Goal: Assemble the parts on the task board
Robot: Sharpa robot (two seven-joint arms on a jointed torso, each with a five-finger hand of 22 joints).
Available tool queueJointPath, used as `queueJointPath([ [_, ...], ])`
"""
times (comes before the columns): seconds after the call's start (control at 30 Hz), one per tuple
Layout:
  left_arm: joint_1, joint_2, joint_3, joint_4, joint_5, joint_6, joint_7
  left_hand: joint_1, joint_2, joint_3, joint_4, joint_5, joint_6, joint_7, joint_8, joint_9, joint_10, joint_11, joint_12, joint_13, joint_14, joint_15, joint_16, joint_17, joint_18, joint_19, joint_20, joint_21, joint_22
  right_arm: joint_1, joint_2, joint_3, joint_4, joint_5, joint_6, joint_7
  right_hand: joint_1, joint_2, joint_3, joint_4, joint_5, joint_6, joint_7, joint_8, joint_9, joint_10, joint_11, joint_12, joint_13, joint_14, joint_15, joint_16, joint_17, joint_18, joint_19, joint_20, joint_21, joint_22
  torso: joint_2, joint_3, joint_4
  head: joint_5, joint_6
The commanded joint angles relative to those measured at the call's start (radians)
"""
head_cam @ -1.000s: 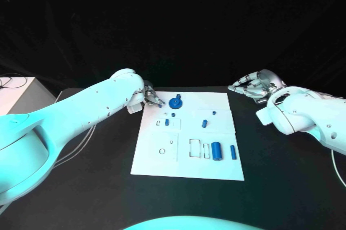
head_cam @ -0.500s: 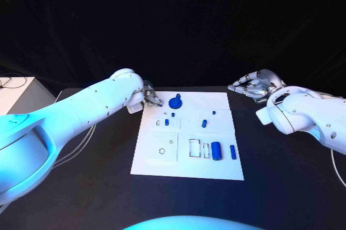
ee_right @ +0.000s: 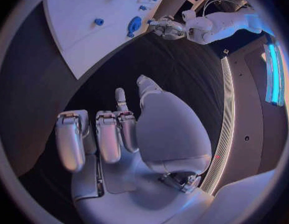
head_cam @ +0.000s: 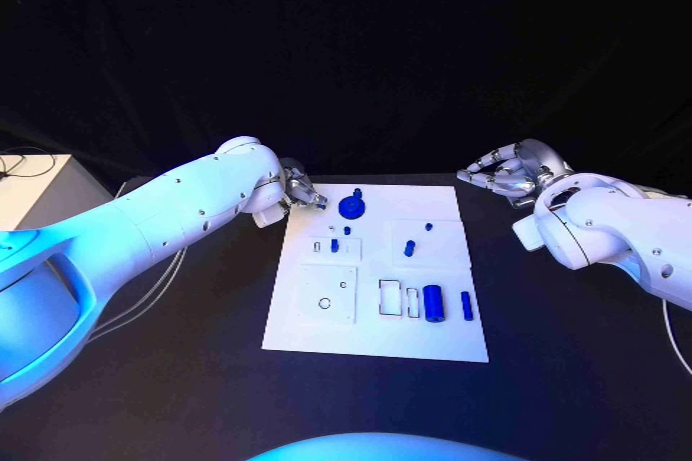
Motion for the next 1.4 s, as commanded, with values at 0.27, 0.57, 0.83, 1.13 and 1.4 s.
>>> queueJointPath([
  [0.27,-0.003,-0.099,-0.024,0.179,0.038,-0.048,0.014,-0.028,-0.014,0.202,-0.187,0.001,0.004,-0.001,0.016,0.002,0.018,-0.004,0.010,0.006,0.090,0.001,0.010,0.226,-0.002,0.008,0.000,0.009,0.007,-0.003,-0.001,0.000,-0.004,-0.006,0.009,0.007,-0.006,0.001,0.007,0.002,0.006,-0.004,0.000,0.005,0.002,0.015,0.003,-0.003,0.174,0.081,-0.004,-0.005,0.162,0.008,0.080,-0.005,-0.003,0.223,-0.013,-0.0009,0.0119,0.001,-0.004],
  [0.57,-0.038,-0.204,-0.036,0.351,-0.017,-0.096,0.001,-0.044,-0.019,0.225,-0.197,0.001,0.010,-0.003,0.023,0.004,0.027,-0.006,0.016,0.013,0.093,-0.001,0.015,0.234,-0.004,0.014,-0.001,0.014,0.017,-0.011,-0.004,0.000,-0.010,-0.004,0.011,0.006,-0.007,0.000,0.007,0.002,0.009,-0.004,0.000,0.005,0.002,0.015,0.002,-0.003,0.174,0.081,-0.004,-0.005,0.162,0.008,0.080,-0.005,-0.004,0.222,-0.026,-0.0036,0.0175,0.002,-0.011],
  [0.83,-0.076,-0.242,-0.045,0.438,-0.082,-0.134,0.001,-0.054,-0.023,0.238,-0.202,0.000,0.013,-0.005,0.027,0.005,0.032,-0.007,0.019,0.015,0.095,-0.002,0.017,0.238,-0.005,0.019,-0.003,0.017,0.023,-0.018,-0.004,0.000,-0.013,-0.003,0.013,0.006,-0.007,0.000,0.008,0.002,0.011,-0.005,0.000,0.005,0.003,0.015,0.002,-0.003,0.174,0.081,-0.004,-0.005,0.162,0.008,0.080,-0.005,-0.004,0.223,-0.031,-0.0060,0.0208,0.003,-0.017],
  [1.13,-0.103,-0.235,-0.056,0.444,-0.124,-0.147,0.003,-0.056,-0.023,0.241,-0.202,0.000,0.014,-0.005,0.028,0.005,0.033,-0.008,0.019,0.015,0.095,-0.002,0.018,0.239,-0.006,0.019,-0.003,0.018,0.024,-0.020,-0.003,0.000,-0.014,-0.003,0.013,0.006,-0.007,0.000,0.008,0.002,0.011,-0.005,0.000,0.005,0.003,0.015,0.002,-0.003,0.174,0.081,-0.004,-0.005,0.162,0.008,0.080,-0.005,-0.004,0.223,-0.027,-0.0051,0.0183,0.005,-0.018],
  [1.4,-0.109,-0.225,-0.066,0.437,-0.131,-0.131,0.005,-0.057,-0.023,0.242,-0.203,0.000,0.014,-0.005,0.029,0.005,0.034,-0.008,0.020,0.016,0.095,-0.002,0.018,0.239,-0.006,0.020,-0.003,0.019,0.025,-0.020,-0.004,0.000,-0.013,-0.003,0.014,0.006,-0.007,0.000,0.008,0.002,0.011,-0.005,0.000,0.005,0.003,0.015,0.002,-0.003,0.174,0.081,-0.004,-0.005,0.162,0.008,0.080,-0.005,-0.004,0.223,-0.027,-0.0037,0.0190,0.005,-0.025],
])
